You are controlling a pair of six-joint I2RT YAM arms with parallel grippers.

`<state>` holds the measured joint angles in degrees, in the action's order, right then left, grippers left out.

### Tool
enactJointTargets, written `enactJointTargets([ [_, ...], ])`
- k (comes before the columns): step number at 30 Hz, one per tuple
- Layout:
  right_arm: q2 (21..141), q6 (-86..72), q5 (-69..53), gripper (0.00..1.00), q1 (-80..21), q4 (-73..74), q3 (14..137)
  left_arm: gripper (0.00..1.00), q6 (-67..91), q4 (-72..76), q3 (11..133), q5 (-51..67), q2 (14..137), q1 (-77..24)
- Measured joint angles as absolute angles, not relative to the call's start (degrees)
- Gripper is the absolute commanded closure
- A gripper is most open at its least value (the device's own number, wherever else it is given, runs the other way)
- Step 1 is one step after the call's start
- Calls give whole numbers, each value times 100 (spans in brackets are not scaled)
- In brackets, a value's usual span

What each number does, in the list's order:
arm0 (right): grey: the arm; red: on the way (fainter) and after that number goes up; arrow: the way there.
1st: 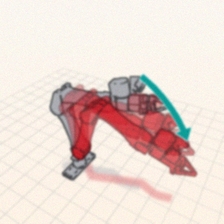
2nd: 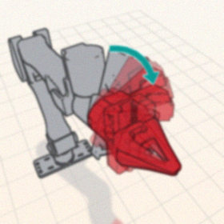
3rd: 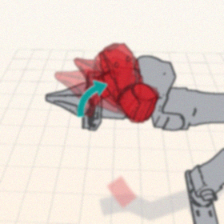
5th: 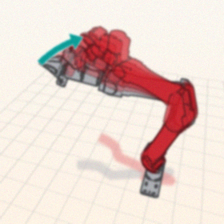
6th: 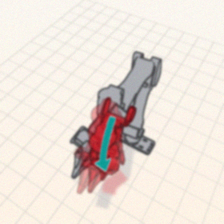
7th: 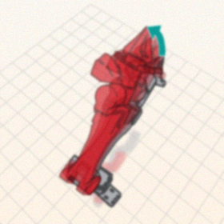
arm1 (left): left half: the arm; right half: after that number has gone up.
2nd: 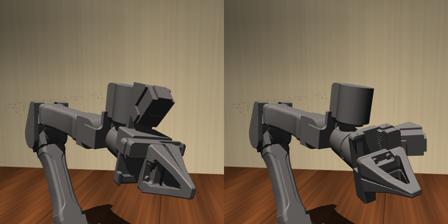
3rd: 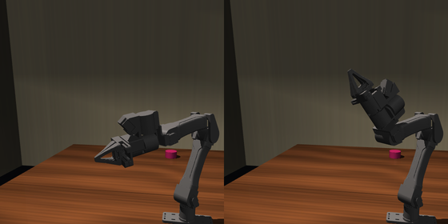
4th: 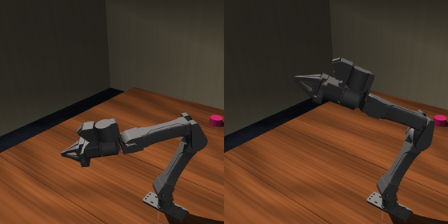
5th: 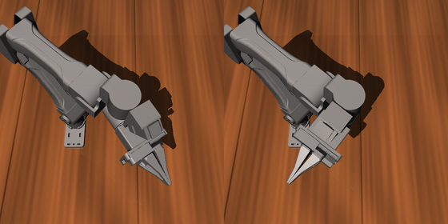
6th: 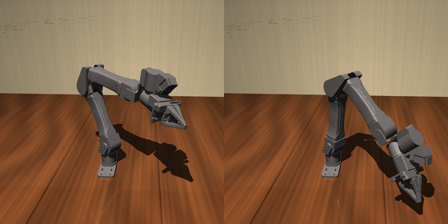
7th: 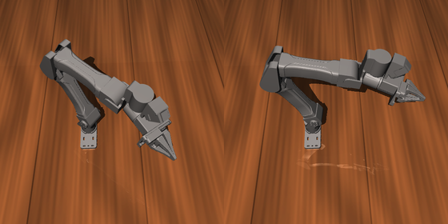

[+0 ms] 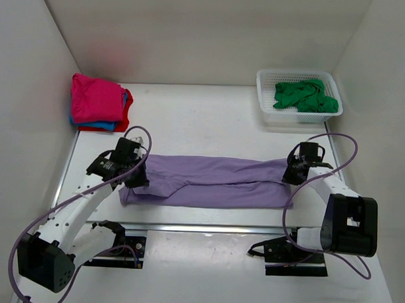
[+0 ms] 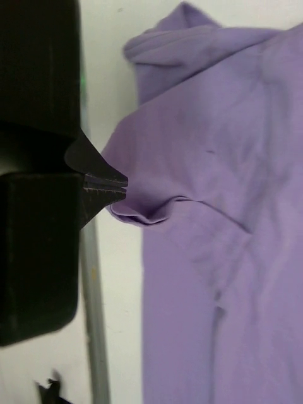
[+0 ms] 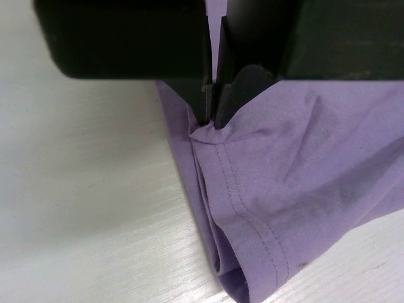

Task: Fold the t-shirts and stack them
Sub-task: Fold the other side of the tshirt into a rectangle

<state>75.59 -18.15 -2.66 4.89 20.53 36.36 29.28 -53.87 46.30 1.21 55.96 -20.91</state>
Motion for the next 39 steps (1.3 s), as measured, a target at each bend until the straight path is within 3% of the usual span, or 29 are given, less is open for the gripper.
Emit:
enactJointTargets([
  [11,7721,-1763,-283,100,486,1966,3647,100,2727,-4040,4694,-620,6860,-1922],
  [12,7730,-1761,-281,98,462,1964,3651,100,2731,-3983,4731,-773,7022,-1925],
  [13,7741,-1758,-259,90,445,1968,3664,100,2742,-3946,4770,-913,7168,-1925],
  [14,7765,-1758,-231,84,416,1975,3688,97,2746,-3913,4812,-1092,7330,-1925],
  [16,7839,-1761,-189,69,344,2005,3767,74,2731,-3865,4915,-1406,7686,-1914],
  [18,7876,-1728,-93,56,250,2029,3854,58,2731,-3776,4956,-1658,7992,-1870],
  [22,7867,-1629,86,46,106,2180,4018,40,2720,-3649,4886,-1890,8038,-1660],
  [25,7800,-1500,268,41,-51,2320,4252,40,2825,-3590,4849,-2165,7553,-1664],
  [30,7697,-1251,325,51,-432,2294,4724,63,3124,-3621,4810,-2134,6331,-1927],
  [33,7723,-1164,193,51,-637,2123,4783,62,3374,-3618,4383,-2016,5800,-2169],
  [37,8073,-1127,126,51,-913,2032,4786,64,3719,-3769,3791,-1992,6051,-2681],
  [39,8283,-1133,110,51,-1072,2021,4786,72,3806,-3813,3647,-1994,6418,-2727],
])
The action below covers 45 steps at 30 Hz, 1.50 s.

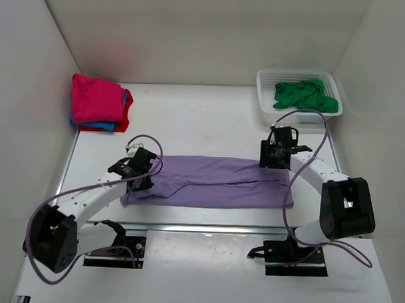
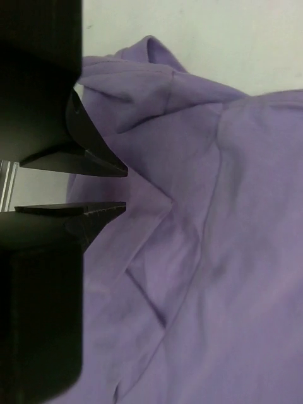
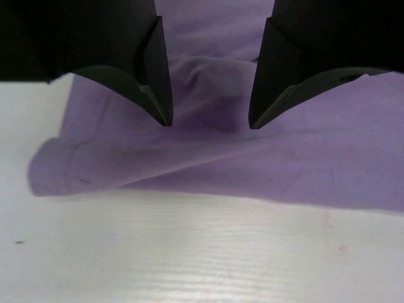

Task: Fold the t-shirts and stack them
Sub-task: Rotate the tshirt 90 degrees

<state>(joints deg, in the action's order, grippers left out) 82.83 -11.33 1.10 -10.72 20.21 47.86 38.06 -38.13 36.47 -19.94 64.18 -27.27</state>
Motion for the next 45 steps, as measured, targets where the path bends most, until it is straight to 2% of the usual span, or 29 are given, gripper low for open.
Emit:
enactJointTargets([
  [9,8543,-1229,-165,50,-1350,1774,4453,83,3830,-3494,3861,-2259,7920,-2797],
  [18,8519,-1448,-62,49,-1516,1653,4270,82,3472,-3280,5019,-2447,9223,-2600],
  [22,8267,-1728,58,49,-1911,1594,4021,83,3190,-3238,6287,-2451,10309,-2440],
  [31,7850,-3111,239,49,-2738,1874,3767,80,2982,-3223,9126,-2069,12350,-2154],
  [34,7679,-3653,237,59,-3063,1990,3653,80,2829,-3518,10490,-1994,13196,-2069],
  [41,7634,-4558,178,58,-4014,1957,3579,76,2569,-4519,14112,-1664,15246,-1918],
  [43,7699,-4663,189,57,-4383,1813,3586,70,2545,-4602,14643,-1520,15546,-1892],
  [45,7808,-4720,187,54,-4689,1656,3638,69,2545,-4543,14645,-1376,15563,-1865],
])
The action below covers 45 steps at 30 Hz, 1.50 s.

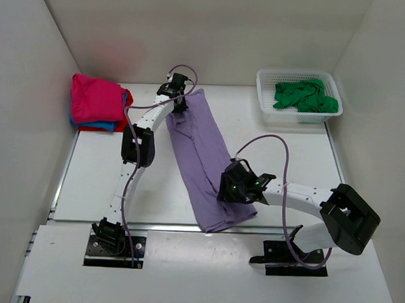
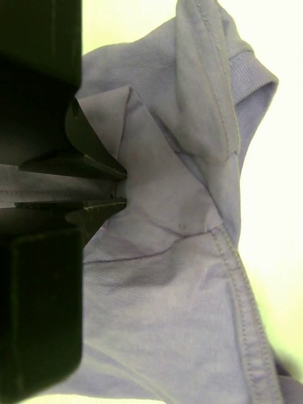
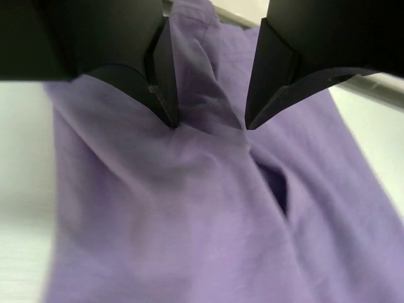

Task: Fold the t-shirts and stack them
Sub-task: Rotate the tshirt 90 degrees

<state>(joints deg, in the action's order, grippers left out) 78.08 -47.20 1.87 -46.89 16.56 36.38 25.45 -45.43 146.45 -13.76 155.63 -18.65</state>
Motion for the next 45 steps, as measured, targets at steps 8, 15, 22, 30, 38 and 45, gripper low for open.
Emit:
enactJointTargets([
  [8,8805,-4630,-331,53,-5470,484,4152,73,2523,-4058,14604,-703,15605,-1747],
  [15,9349,-4237,-657,52,-5791,-475,4346,75,2495,-3791,14567,-204,15633,-1870],
  [22,9535,-3752,-832,48,-5793,-683,4482,76,2790,-3347,14567,185,15716,-1946],
  [30,9161,-3627,-174,44,-5579,338,4584,81,3269,-2851,14567,169,15714,-1393],
  [38,8093,-3234,211,37,-5304,884,4353,59,3100,-2773,13950,180,14949,-1041],
  [45,7450,-3142,351,43,-5177,908,3981,62,2615,-2383,9338,231,10940,-1647],
])
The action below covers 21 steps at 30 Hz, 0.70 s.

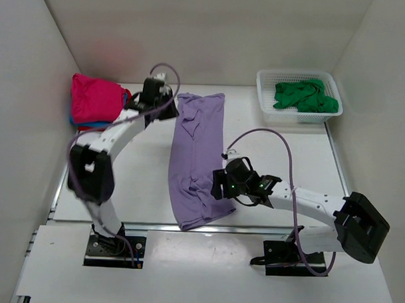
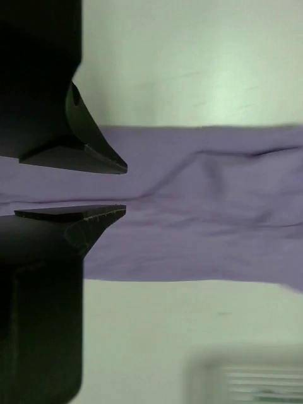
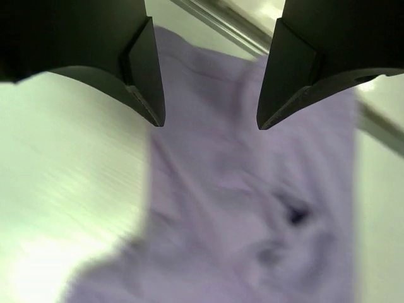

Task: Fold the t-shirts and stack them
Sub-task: Rotate the tshirt 90 degrees, then grab the bottom of the folded rectangular tshirt with both arms

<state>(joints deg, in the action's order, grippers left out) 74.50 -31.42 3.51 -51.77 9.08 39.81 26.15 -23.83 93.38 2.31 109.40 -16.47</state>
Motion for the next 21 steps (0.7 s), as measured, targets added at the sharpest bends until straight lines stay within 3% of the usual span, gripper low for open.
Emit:
enactJointTargets([
  [4,7037,-3013,412,46,-4836,1330,3365,63,2545,-2375,6814,255,8785,-2392],
  [8,6563,-2880,283,47,-4449,1717,3186,58,2609,-2615,5225,217,7780,-2952],
  [21,6073,-3048,-320,48,-4364,1772,2547,52,3334,-3236,3420,364,6667,-4060],
])
